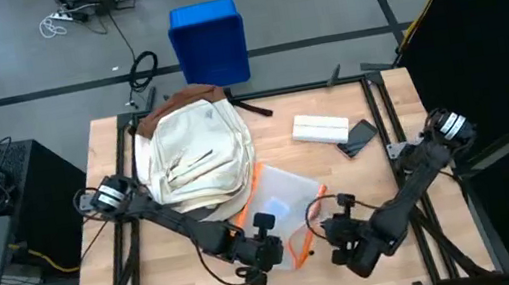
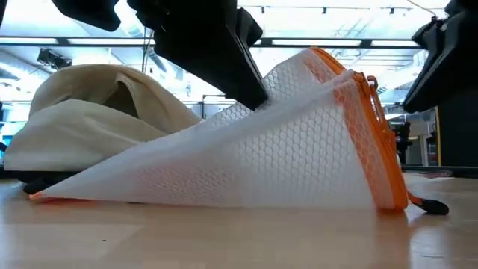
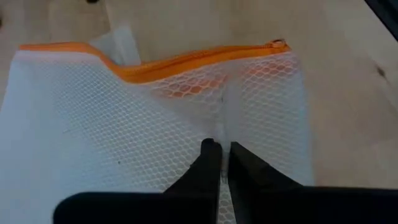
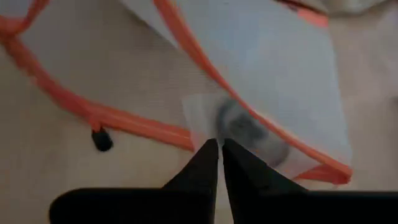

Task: Unpack backpack
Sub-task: Remove the black earphone from the zip bag

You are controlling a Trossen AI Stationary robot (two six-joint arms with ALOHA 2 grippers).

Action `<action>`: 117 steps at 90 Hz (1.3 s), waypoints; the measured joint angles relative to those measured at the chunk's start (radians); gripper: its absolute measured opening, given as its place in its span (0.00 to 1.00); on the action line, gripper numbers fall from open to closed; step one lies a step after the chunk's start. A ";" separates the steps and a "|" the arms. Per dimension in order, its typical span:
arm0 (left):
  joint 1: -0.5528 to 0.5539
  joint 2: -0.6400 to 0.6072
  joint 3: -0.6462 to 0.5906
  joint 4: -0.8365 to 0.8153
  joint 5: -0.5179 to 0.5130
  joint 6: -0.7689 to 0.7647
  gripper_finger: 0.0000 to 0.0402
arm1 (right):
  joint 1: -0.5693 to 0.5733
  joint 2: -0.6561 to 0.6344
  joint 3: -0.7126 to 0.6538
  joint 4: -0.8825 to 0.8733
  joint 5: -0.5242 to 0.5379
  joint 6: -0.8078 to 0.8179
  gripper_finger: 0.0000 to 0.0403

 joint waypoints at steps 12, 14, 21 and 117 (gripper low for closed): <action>0.001 0.000 0.000 0.001 0.000 0.000 0.00 | -0.042 0.012 -0.018 0.018 -0.029 0.020 0.04; 0.001 0.000 0.000 0.001 0.000 0.000 0.00 | -0.051 0.015 -0.020 0.018 -0.035 0.021 0.06; 0.001 0.000 0.000 0.002 0.000 0.002 0.00 | -0.090 0.016 -0.033 0.041 -0.062 0.033 0.12; 0.001 0.000 0.000 0.008 0.004 0.024 0.00 | -0.348 0.012 -0.292 0.491 -0.306 -0.124 0.32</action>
